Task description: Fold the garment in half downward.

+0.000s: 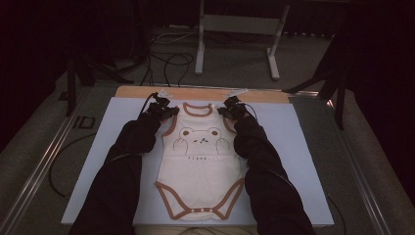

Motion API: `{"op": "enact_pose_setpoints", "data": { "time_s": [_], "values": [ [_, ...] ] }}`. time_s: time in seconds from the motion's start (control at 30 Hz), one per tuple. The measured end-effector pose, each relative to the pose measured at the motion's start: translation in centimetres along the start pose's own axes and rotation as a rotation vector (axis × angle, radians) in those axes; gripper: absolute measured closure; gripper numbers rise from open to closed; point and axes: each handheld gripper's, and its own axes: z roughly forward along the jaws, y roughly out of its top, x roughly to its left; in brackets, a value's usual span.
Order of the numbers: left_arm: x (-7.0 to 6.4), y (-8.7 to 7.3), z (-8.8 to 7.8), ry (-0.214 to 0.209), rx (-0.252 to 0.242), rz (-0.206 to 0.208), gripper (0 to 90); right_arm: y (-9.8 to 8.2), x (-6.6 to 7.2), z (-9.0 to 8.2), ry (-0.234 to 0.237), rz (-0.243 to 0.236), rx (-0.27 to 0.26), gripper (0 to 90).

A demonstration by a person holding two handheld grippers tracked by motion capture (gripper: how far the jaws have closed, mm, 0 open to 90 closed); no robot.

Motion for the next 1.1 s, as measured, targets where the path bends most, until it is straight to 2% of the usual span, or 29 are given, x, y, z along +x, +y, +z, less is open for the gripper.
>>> {"op": "enact_pose_setpoints", "data": {
  "time_s": [0.63, 1.1],
  "values": [
    [-1.8, 0.7, -3.7, -0.012, -0.064, 0.043, 89.1, 0.3, 1.5, -3.7, -0.001, -0.054, -0.073, 87.9],
    [-3.2, 0.3, -5.9, -0.031, -0.104, 0.054, 89.1, -0.3, 2.8, -6.0, 0.013, -0.076, -0.112, 87.9]
  ]
}}
